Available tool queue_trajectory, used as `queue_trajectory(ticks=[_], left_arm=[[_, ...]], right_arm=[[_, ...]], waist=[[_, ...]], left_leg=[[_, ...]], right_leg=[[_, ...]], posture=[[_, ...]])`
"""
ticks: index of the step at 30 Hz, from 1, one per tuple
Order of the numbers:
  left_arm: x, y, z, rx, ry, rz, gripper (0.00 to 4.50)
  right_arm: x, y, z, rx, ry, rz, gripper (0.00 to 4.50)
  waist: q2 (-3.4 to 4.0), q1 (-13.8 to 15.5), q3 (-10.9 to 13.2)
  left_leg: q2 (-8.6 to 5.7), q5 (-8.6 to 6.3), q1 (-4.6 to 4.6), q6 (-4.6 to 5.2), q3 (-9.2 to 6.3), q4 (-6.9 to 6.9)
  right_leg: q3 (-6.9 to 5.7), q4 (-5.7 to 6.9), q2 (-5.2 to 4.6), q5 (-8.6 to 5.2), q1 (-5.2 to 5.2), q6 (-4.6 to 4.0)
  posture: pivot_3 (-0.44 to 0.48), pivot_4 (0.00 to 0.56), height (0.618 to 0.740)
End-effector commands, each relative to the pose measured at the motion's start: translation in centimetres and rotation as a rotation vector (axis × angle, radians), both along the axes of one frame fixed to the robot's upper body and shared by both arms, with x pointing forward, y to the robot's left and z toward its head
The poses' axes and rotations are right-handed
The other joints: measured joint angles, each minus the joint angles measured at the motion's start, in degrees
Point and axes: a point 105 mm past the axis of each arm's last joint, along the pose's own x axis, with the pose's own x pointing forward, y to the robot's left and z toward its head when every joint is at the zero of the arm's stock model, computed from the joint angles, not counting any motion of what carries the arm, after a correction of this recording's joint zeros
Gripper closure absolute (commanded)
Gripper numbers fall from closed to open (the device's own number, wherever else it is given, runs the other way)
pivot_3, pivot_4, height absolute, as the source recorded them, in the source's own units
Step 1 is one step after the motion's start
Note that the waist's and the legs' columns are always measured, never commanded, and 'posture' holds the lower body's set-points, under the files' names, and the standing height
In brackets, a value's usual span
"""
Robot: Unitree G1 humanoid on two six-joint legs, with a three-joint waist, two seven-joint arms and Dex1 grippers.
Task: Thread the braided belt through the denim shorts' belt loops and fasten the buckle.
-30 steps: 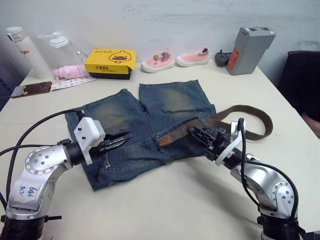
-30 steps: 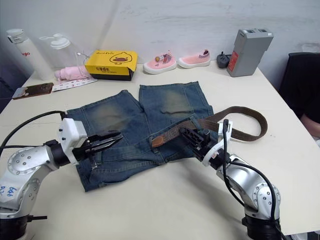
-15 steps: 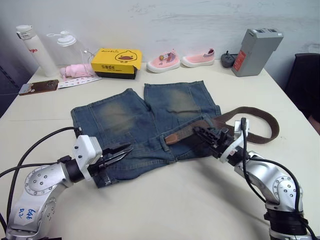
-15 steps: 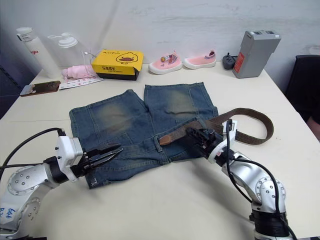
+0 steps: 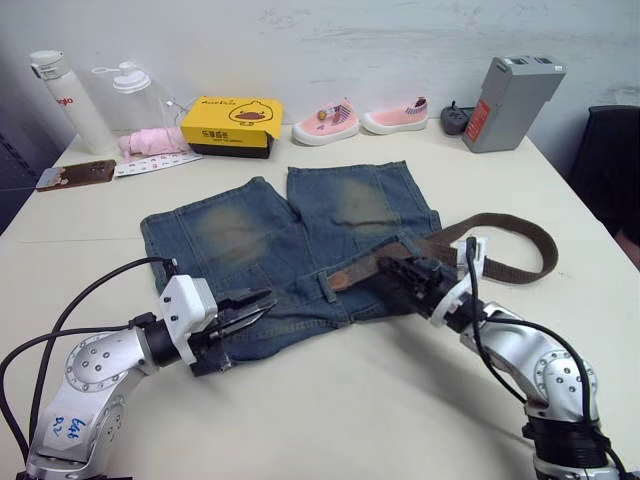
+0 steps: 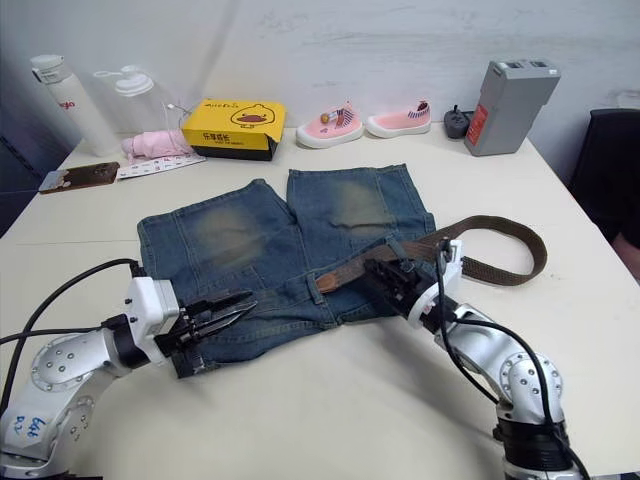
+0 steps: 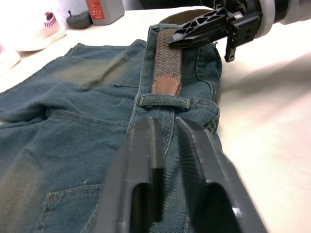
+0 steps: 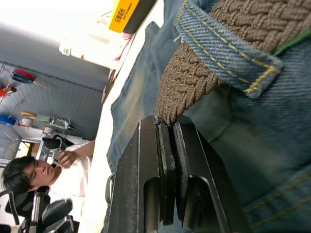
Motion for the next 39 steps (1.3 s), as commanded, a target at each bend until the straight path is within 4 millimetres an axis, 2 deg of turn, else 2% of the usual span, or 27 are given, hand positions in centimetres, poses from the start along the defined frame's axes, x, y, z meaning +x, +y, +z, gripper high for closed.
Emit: queue_trajectory(ticks=[1, 4, 5, 8, 12, 16, 20, 23, 30, 31, 32, 36, 39], left_arm=[[0.0, 0.3, 0.9, 0.002, -0.030, 0.002, 1.52], [0.2, 0.5, 0.9, 0.022, -0.039, 0.014, 0.27], [0.2, 0.6, 0.9, 0.036, -0.044, 0.019, 0.04], [0.4, 0.8, 0.7, 0.082, -0.064, 0.017, 0.04], [0.5, 1.1, -0.3, 0.263, -0.163, -0.023, 0.04], [0.6, 1.2, -0.9, 0.470, -0.331, -0.094, 0.04], [1.0, 0.4, -1.0, 0.670, -0.616, -0.214, 0.04], [1.9, 0.5, -1.4, 0.722, -0.720, -0.223, 0.04], [3.1, -0.1, -2.0, 0.749, -0.837, -0.262, 0.04], [3.1, -0.3, -2.0, 0.745, -0.844, -0.267, 0.57], [3.1, -0.5, -2.0, 0.748, -0.849, -0.276, 0.79], [3.0, -0.8, -2.1, 0.739, -0.871, -0.290, 2.14], [3.1, -1.0, -2.1, 0.745, -0.880, -0.294, 3.41]], right_arm=[[-0.6, 0.9, 1.1, -0.004, -0.062, 0.019, 4.50], [-0.7, 1.4, 1.2, -0.006, -0.069, 0.027, 4.50], [-0.8, 1.9, 1.2, -0.009, -0.066, 0.037, 4.50], [-1.1, 3.0, 0.9, -0.013, -0.045, 0.059, 4.50], [-1.5, 5.2, -0.1, 0.001, 0.036, 0.111, 4.50], [-1.5, 5.9, -0.6, -0.004, 0.067, 0.122, 4.50], [-1.5, 6.5, -0.8, -0.006, 0.088, 0.144, 4.50], [-1.4, 6.6, -1.0, -0.002, 0.098, 0.141, 4.50], [-1.5, 6.6, -1.0, 0.010, 0.103, 0.135, 4.50], [-1.5, 6.6, -1.0, 0.011, 0.103, 0.133, 4.50], [-1.5, 6.6, -1.0, 0.012, 0.102, 0.130, 4.50], [-1.4, 6.5, -1.0, 0.011, 0.100, 0.124, 4.50], [-1.4, 6.6, -1.0, 0.011, 0.098, 0.123, 4.50]], waist=[[-0.01, 0.0, 0.0], [0.01, -0.1, 0.0], [0.00, -0.1, 0.0], [0.02, -0.1, 0.0], [0.01, -0.1, 0.0], [0.05, -0.1, 0.0], [0.04, 0.1, 0.0], [-0.05, -0.1, 0.0], [-0.12, -0.2, -0.1], [-0.11, -0.2, -0.1], [-0.10, -0.3, -0.1], [-0.13, -0.3, -0.1], [-0.15, -0.3, -0.1]], left_leg=[[0.00, 0.00, 0.01, 0.00, -0.03, 0.00], [0.00, 0.00, 0.03, 0.00, -0.03, 0.00], [0.00, 0.00, 0.03, 0.00, -0.03, 0.00], [0.02, 0.00, 0.03, 0.00, -0.04, -0.01], [0.02, 0.00, 0.03, 0.00, -0.03, -0.01], [0.06, 0.00, 0.00, 0.00, -0.01, -0.01], [-0.05, 0.00, -0.04, 0.00, 0.00, 0.01], [-0.04, 0.00, -0.09, -0.01, 0.09, 0.01], [-0.03, 0.00, -0.07, 0.00, 0.04, -0.03], [-0.03, 0.00, -0.05, 0.00, 0.02, -0.03], [-0.04, 0.00, -0.06, 0.00, 0.01, -0.03], [-0.05, 0.00, 0.01, 0.00, -0.05, -0.03], [-0.04, 0.00, 0.00, 0.00, -0.06, -0.03]], right_leg=[[0.00, 0.00, 0.02, 0.00, 0.01, 0.00], [0.00, 0.02, 0.03, 0.00, 0.01, 0.00], [0.00, 0.02, 0.02, 0.00, 0.01, 0.00], [-0.01, 0.04, 0.03, 0.00, 0.00, 0.00], [0.00, 0.06, 0.02, 0.00, -0.01, 0.00], [0.01, 0.09, -0.01, -0.03, -0.06, -0.05], [0.02, 0.23, -0.01, -0.05, -0.21, -0.09], [0.04, 0.29, -0.06, -0.04, -0.28, -0.08], [0.03, 0.62, -0.03, 0.01, -0.63, 0.01], [0.02, 0.65, 0.00, 0.03, -0.65, 0.05], [0.02, 0.66, 0.03, 0.04, -0.66, 0.07], [0.02, 0.70, 0.07, 0.10, -0.68, 0.19], [0.01, 0.72, 0.06, 0.11, -0.67, 0.21]], posture=[[0.000, 0.150, 0.618], [0.000, 0.150, 0.618], [0.000, 0.150, 0.618], [0.000, 0.150, 0.618], [0.000, 0.150, 0.618], [0.000, 0.150, 0.618], [0.000, 0.150, 0.618], [0.000, 0.150, 0.618], [0.000, 0.150, 0.618], [0.000, 0.150, 0.618], [0.000, 0.150, 0.618], [0.000, 0.150, 0.618], [0.000, 0.150, 0.618]])
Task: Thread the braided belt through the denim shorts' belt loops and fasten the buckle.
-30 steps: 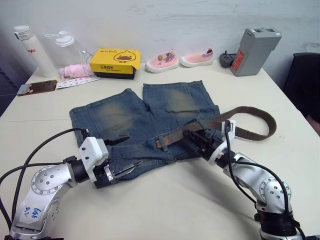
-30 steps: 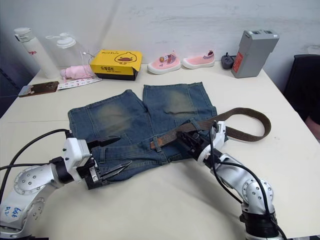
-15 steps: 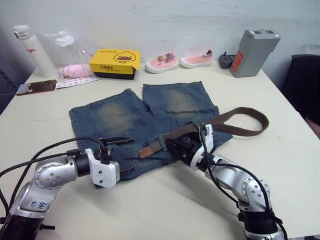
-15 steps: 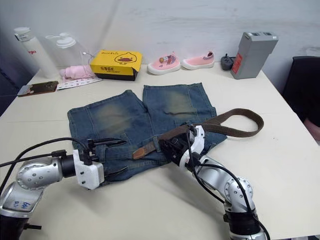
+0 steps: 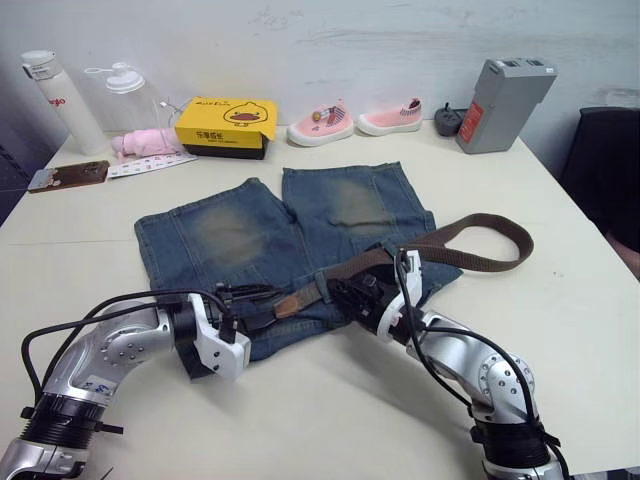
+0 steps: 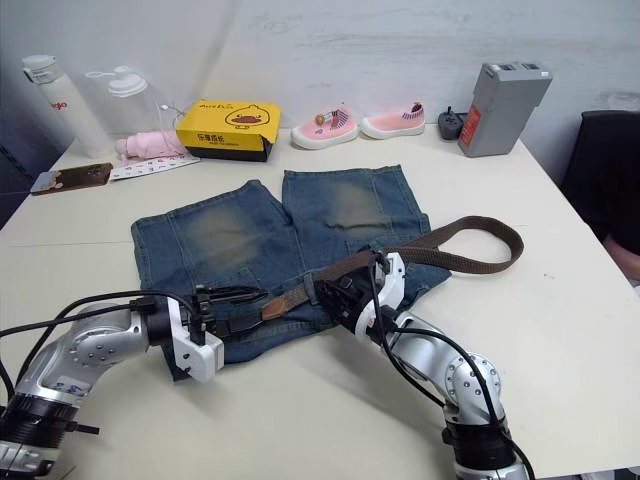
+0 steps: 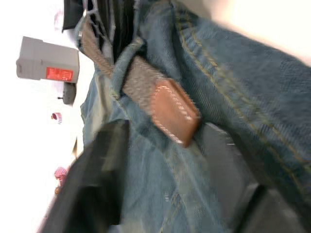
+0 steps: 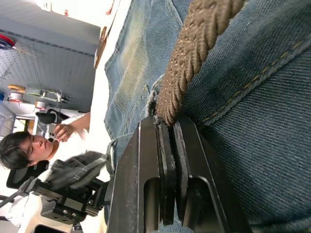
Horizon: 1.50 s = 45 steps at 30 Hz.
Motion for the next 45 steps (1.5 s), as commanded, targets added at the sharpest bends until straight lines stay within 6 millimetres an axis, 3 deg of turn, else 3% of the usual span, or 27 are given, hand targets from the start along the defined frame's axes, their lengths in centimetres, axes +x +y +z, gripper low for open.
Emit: queue_trajectory(ticks=[1, 2, 3, 14, 19, 24, 25, 29, 32, 34, 38, 42, 45], left_arm=[[0.2, -0.5, 0.9, -0.009, -0.053, -0.020, 3.73], [0.3, -0.5, 0.9, -0.008, -0.054, -0.018, 4.23], [0.3, -0.5, 0.9, -0.009, -0.055, -0.018, 4.43], [0.8, -0.4, 1.3, -0.010, -0.081, 0.002, 4.43], [0.8, -0.6, 1.4, -0.016, -0.084, 0.003, 4.50], [0.7, -0.9, 1.6, -0.038, -0.087, -0.007, 4.50], [0.6, -0.8, 1.7, -0.047, -0.087, -0.006, 4.50], [0.2, -0.1, 2.6, -0.091, -0.090, 0.006, 4.50], [-0.2, 0.7, 3.3, -0.129, -0.085, 0.025, 4.50], [-0.4, 1.0, 3.3, -0.124, -0.073, 0.027, 4.50], [-0.5, 0.9, 3.4, -0.130, -0.069, 0.033, 4.50], [-0.7, 0.7, 3.3, -0.136, -0.063, 0.032, 4.50], [-1.0, 0.6, 3.1, -0.133, -0.059, 0.031, 4.50]], right_arm=[[-0.1, 0.1, 0.9, 0.025, -0.031, 0.002, 4.50], [-0.1, 0.1, 0.9, 0.024, -0.033, 0.002, 4.50], [-0.1, 0.1, 0.9, 0.023, -0.033, 0.002, 4.50], [-0.1, 0.0, 1.3, 0.014, -0.061, 0.002, 4.50], [-0.1, -1.0, 3.0, 0.078, -0.098, -0.023, 2.67], [-1.1, -2.5, 4.2, 0.067, -0.121, -0.015, 0.15], [-1.6, -3.0, 4.7, 0.028, -0.156, 0.005, 0.06], [-3.7, -4.0, 5.7, -0.240, -0.362, 0.138, 0.06], [-5.2, -3.7, 5.5, -0.723, -0.711, 0.292, 0.06], [-5.6, -3.5, 4.6, -0.942, -0.855, 0.379, 0.06], [-4.2, -4.1, 1.3, -1.366, -1.149, 0.527, 0.06], [-2.5, -4.3, -0.9, -1.510, -1.245, 0.557, 0.06], [-1.5, -4.6, -2.2, -1.551, -1.222, 0.545, 0.74]], waist=[[0.00, 0.0, 0.0], [0.00, 0.0, 0.0], [0.00, 0.0, 0.0], [-0.06, 0.0, 0.0], [-0.15, 0.0, -0.1], [-0.18, 0.1, -0.1], [-0.19, 0.1, -0.1], [-0.14, 0.1, -0.1], [-0.09, 0.2, -0.1], [0.00, 0.1, 0.0], [0.00, 0.0, 0.2], [-0.17, 0.1, 0.7], [-0.27, 0.1, 0.7]], left_leg=[[0.00, 0.00, 0.00, 0.00, -0.01, 0.00], [0.00, 0.00, 0.00, 0.00, -0.02, 0.00], [0.00, 0.00, 0.00, 0.00, -0.02, 0.00], [-0.02, 0.00, 0.01, 0.00, -0.03, 0.00], [-0.02, 0.00, 0.01, 0.00, -0.04, 0.00], [-0.03, 0.00, 0.00, 0.00, -0.04, 0.01], [-0.03, 0.00, -0.02, 0.00, -0.04, 0.03], [-0.04, 0.00, -0.09, 0.00, 0.04, 0.04], [-0.03, 0.00, -0.09, 0.01, 0.08, 0.02], [0.02, 0.01, -0.05, 0.01, 0.00, -0.05], [0.15, 0.14, 0.56, -0.03, 0.07, -0.64], [0.14, 0.20, 0.85, -0.14, 0.30, -0.90], [0.08, 0.20, 0.81, -0.15, 0.51, -0.89]], right_leg=[[0.00, 0.00, 0.00, 0.00, 0.00, 0.00], [0.00, 0.00, 0.00, 0.00, 0.00, 0.00], [-0.01, 0.00, 0.00, 0.00, -0.01, 0.00], [0.00, -0.02, 0.01, 0.02, 0.01, 0.04], [-0.01, -0.02, 0.01, 0.03, 0.00, 0.06], [0.00, -0.03, -0.01, 0.03, 0.02, 0.06], [0.00, -0.06, -0.02, 0.03, 0.02, 0.06], [0.00, -0.22, -0.07, 0.03, 0.12, 0.06], [-0.04, -0.50, -0.11, 0.03, 0.33, 0.07], [-0.15, -0.69, -0.08, 0.02, 0.47, 0.08], [-0.38, -1.52, -0.15, 0.12, 1.02, 0.62], [-0.40, -2.05, -0.28, 0.38, 1.33, 1.74], [-0.31, -1.93, -0.42, 0.40, 1.20, 1.77]], posture=[[0.000, 0.150, 0.618], [0.000, 0.150, 0.618], [0.000, 0.150, 0.618], [0.000, 0.150, 0.618], [0.000, 0.150, 0.618], [0.000, 0.150, 0.618], [0.000, 0.150, 0.618], [0.000, 0.150, 0.618], [0.000, 0.150, 0.618], [0.000, 0.150, 0.618], [0.000, 0.150, 0.618], [0.000, 0.150, 0.618], [0.000, 0.150, 0.618]])
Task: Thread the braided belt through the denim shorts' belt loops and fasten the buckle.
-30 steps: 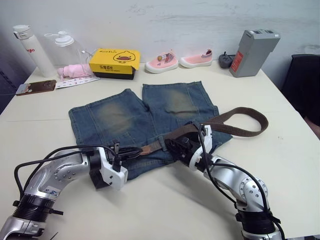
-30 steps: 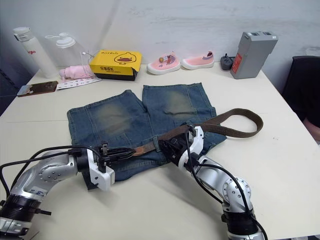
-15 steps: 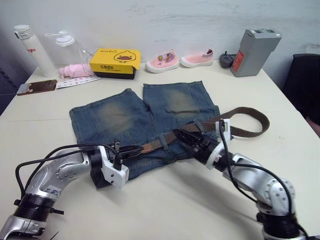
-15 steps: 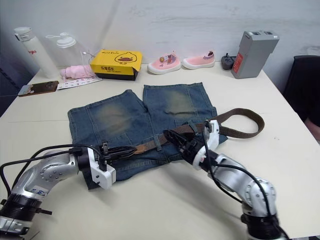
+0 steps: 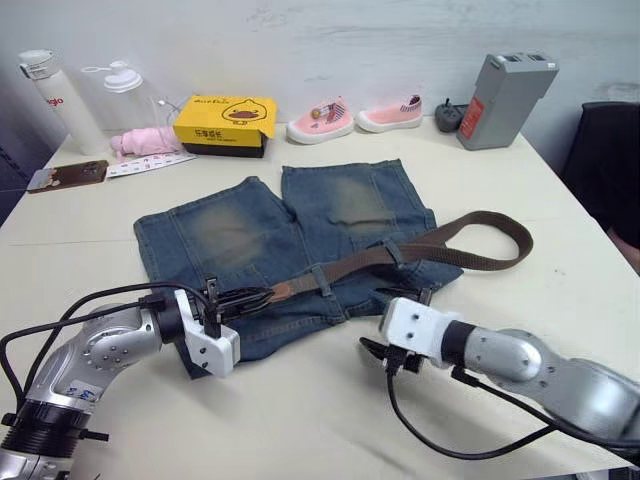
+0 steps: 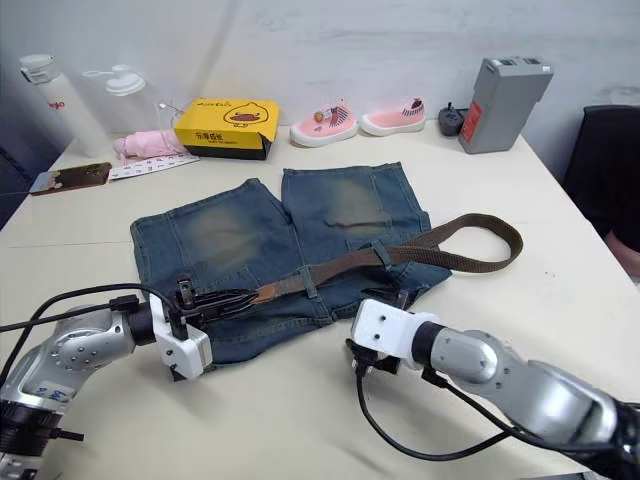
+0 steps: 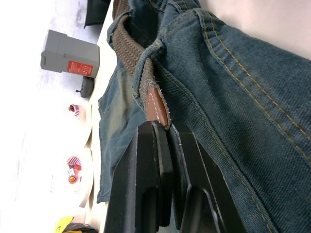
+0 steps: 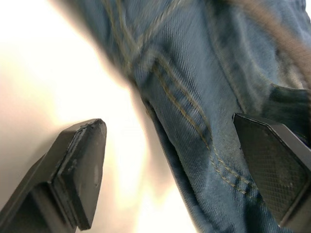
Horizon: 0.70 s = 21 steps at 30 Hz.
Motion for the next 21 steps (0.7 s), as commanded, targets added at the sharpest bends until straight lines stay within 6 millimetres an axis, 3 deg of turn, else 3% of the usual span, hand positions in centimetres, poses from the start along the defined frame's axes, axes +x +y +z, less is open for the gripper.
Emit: queue_trajectory(ticks=[1, 3, 7, 9, 12, 15, 17, 21], left_arm=[[-0.6, -0.3, 0.9, -0.025, -0.026, -0.011, 4.50], [-0.8, -0.3, 0.7, -0.017, -0.022, -0.012, 4.50], [-1.0, -0.1, 0.3, -0.002, -0.020, -0.007, 4.50], [-1.1, 0.0, 0.2, 0.002, -0.020, -0.006, 4.50], [-1.3, -0.1, 0.0, 0.006, -0.018, -0.009, 4.50], [-1.5, -0.1, -0.2, 0.016, -0.018, -0.017, 4.50], [-1.6, -0.1, -0.3, 0.021, -0.022, -0.022, 4.50], [-1.6, -0.4, -0.1, 0.014, -0.031, -0.038, 4.50]], right_arm=[[1.7, 0.0, -1.5, -0.049, -0.066, -0.021, 1.19], [2.2, -0.3, -2.1, -0.030, -0.030, -0.067, 1.88], [3.8, -3.1, -2.1, 0.003, -0.006, -0.223, 3.66], [4.6, -6.8, -2.4, -0.041, 0.004, -0.341, 4.46], [5.1, -11.0, -2.2, -0.073, 0.011, -0.460, 4.46], [4.9, -13.1, -1.9, -0.097, 0.005, -0.489, 4.46], [4.6, -13.8, -1.8, -0.109, 0.005, -0.487, 4.46], [3.7, -12.9, -1.6, -0.083, 0.029, -0.422, 4.46]], waist=[[-0.08, 0.0, -0.1], [-0.28, 0.1, -0.2], [-0.40, 0.4, -0.2], [-0.39, 0.8, -0.2], [-0.19, 2.5, -0.2], [-0.11, 3.5, -0.2], [-0.18, 3.6, -0.2], [-0.22, 3.4, -0.3]], left_leg=[[0.01, 0.00, 0.03, 0.00, 0.10, 0.01], [0.03, 0.00, 0.00, 0.00, 0.13, 0.03], [0.03, -0.01, -0.02, 0.01, 0.22, 0.14], [-0.04, -0.01, -0.05, 0.01, 0.20, 0.22], [-0.14, -0.06, -0.08, 0.09, 0.14, 0.46], [-0.26, -0.30, -0.10, 0.30, 0.11, 0.90], [-0.32, -0.35, -0.16, 0.37, 0.04, 0.97], [-0.30, -0.42, -0.32, 0.36, 0.07, 0.97]], right_leg=[[0.01, 0.08, -0.06, 0.00, -0.04, 0.00], [0.01, 0.13, -0.06, 0.00, -0.09, 0.00], [0.11, 0.43, -0.05, -0.02, -0.23, -0.03], [0.12, 0.50, -0.05, -0.02, -0.23, -0.04], [0.13, 0.75, -0.06, -0.03, -0.29, -0.07], [0.13, 1.10, -0.04, -0.09, -0.31, -0.21], [0.14, 1.16, -0.05, -0.08, -0.30, -0.21], [0.14, 1.15, -0.10, -0.08, -0.26, -0.21]], posture=[[0.000, 0.150, 0.618], [0.000, 0.150, 0.618], [0.000, 0.150, 0.618], [0.000, 0.150, 0.618], [0.000, 0.150, 0.618], [0.000, 0.150, 0.618], [0.000, 0.150, 0.618], [0.000, 0.150, 0.618]])
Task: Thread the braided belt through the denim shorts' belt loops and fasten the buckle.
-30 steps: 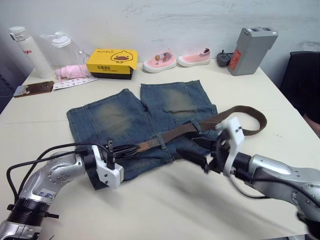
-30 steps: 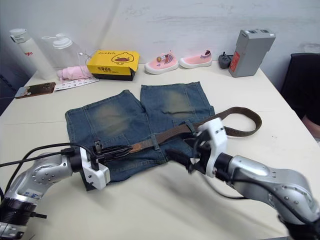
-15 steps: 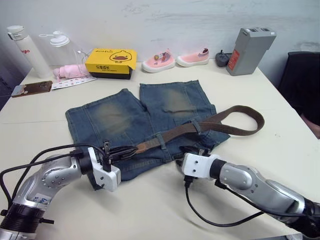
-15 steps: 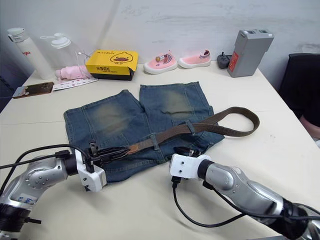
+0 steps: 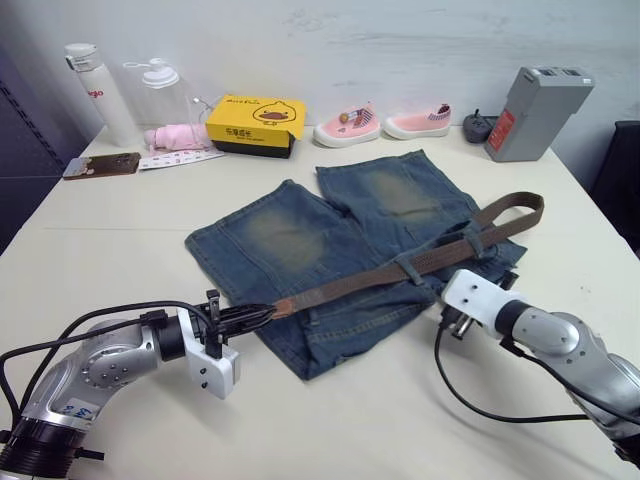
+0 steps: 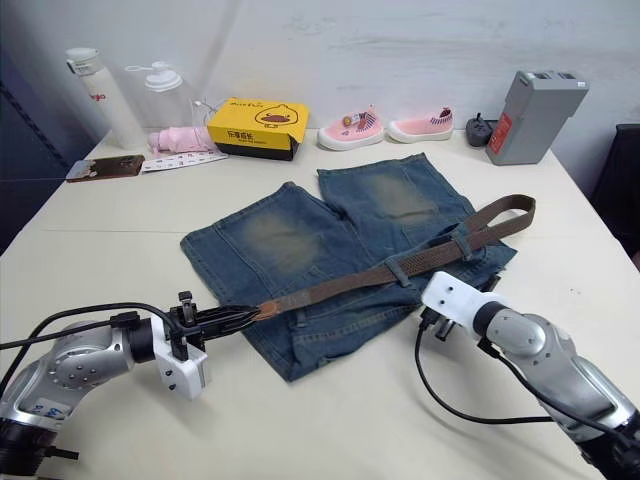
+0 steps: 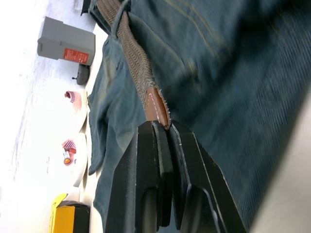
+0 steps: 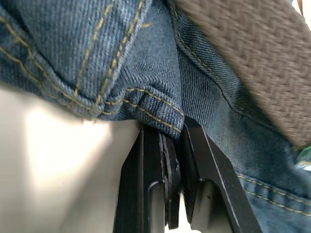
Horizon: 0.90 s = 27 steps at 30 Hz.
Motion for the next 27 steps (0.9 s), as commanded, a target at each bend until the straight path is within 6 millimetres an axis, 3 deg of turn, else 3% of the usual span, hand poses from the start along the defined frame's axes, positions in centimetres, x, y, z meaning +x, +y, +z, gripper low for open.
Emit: queue_trajectory(ticks=[1, 2, 5, 9, 13, 15, 19, 21, 23, 25, 27], left_arm=[[0.0, -0.4, 1.2, -0.015, -0.059, -0.024, 4.50], [0.0, -0.5, 1.2, -0.017, -0.061, -0.027, 4.50], [0.0, -0.6, 1.3, -0.020, -0.065, -0.031, 4.50], [-0.1, -0.6, 1.3, -0.022, -0.073, -0.037, 4.50], [-0.4, -0.7, 2.0, -0.046, -0.127, -0.050, 4.50], [-0.4, -0.8, 2.2, -0.049, -0.154, -0.054, 4.50], [-0.3, -1.0, 3.5, -0.061, -0.243, -0.061, 4.50], [-0.3, -1.2, 3.6, -0.062, -0.256, -0.064, 4.50], [-0.3, -1.3, 3.6, -0.062, -0.261, -0.069, 4.50], [-0.4, -1.4, 3.6, -0.064, -0.264, -0.072, 4.50], [-0.4, -1.5, 3.7, -0.065, -0.265, -0.073, 4.50]], right_arm=[[-0.8, -1.2, -0.6, 0.000, 0.071, -0.028, 4.46], [-0.9, -1.1, -0.3, 0.029, 0.069, -0.036, 4.46], [-1.2, -1.3, 0.9, 0.114, 0.067, -0.063, 3.47], [-2.0, -1.2, 4.2, 0.302, 0.089, -0.080, 1.81], [-4.3, 1.1, 7.7, 0.596, 0.280, 0.015, 0.20], [-5.2, 2.1, 8.1, 0.692, 0.387, 0.042, 0.20], [-8.9, 8.5, 8.5, 1.102, 0.782, 0.244, 0.20], [-9.0, 10.3, 7.3, 1.222, 0.883, 0.176, 0.20], [-8.5, 12.2, 6.2, 1.347, 0.907, 0.111, 0.20], [-7.4, 14.0, 6.0, 1.505, 0.897, 0.030, 0.20], [-6.3, 15.1, 6.3, 1.637, 0.883, -0.063, 0.20]], waist=[[0.03, -0.1, 0.0], [0.03, -0.1, 0.0], [0.03, 0.0, 0.0], [0.14, -0.4, 0.0], [0.45, -0.7, 0.2], [0.38, -0.8, 0.2], [0.29, -0.8, 0.1], [0.18, -0.8, 0.1], [0.15, -0.9, 0.1], [-0.10, -1.1, -0.1], [0.16, -1.6, 0.1]], left_leg=[[0.01, 0.00, -0.08, 0.00, 0.03, 0.00], [0.02, 0.00, -0.15, -0.01, 0.01, 0.00], [0.04, -0.01, -0.18, -0.01, -0.01, -0.01], [0.04, 0.00, -0.37, -0.01, -0.05, 0.01], [0.13, 0.02, -0.44, -0.02, 0.01, 0.03], [0.23, 0.02, -0.42, -0.02, 0.06, 0.01], [0.43, 0.02, -0.44, -0.03, 0.01, -0.01], [0.51, 0.00, -0.60, -0.03, 0.21, 0.09], [0.57, -0.01, -0.78, -0.02, 0.36, 0.14], [0.59, 0.00, -0.49, -0.01, 0.41, 0.09], [0.54, 0.04, -0.46, -0.05, 0.34, 0.08]], right_leg=[[0.00, -0.01, -0.04, 0.00, -0.02, 0.00], [-0.03, -0.09, -0.08, 0.00, -0.07, 0.00], [-0.06, -0.15, -0.06, 0.00, -0.07, 0.00], [-0.05, -0.24, 0.00, -0.01, -0.08, -0.01], [-0.03, -0.33, 0.03, -0.01, -0.11, -0.02], [-0.07, -0.53, 0.04, -0.02, -0.11, -0.03], [-0.13, -0.67, 0.18, -0.04, -0.11, -0.07], [0.00, -0.25, -0.52, -0.14, -0.25, -0.35], [0.00, -0.48, -0.61, -0.56, -0.26, -1.21], [-0.03, -0.72, -0.51, -0.56, -0.12, -1.22], [-0.01, -0.66, -0.22, -0.35, -0.15, -0.82]], posture=[[0.000, 0.150, 0.618], [0.000, 0.150, 0.618], [0.000, 0.150, 0.618], [0.000, 0.150, 0.618], [0.000, 0.150, 0.618], [0.000, 0.150, 0.618], [0.000, 0.150, 0.618], [0.000, 0.150, 0.618], [0.000, 0.150, 0.618], [0.000, 0.150, 0.618], [0.000, 0.150, 0.618]])
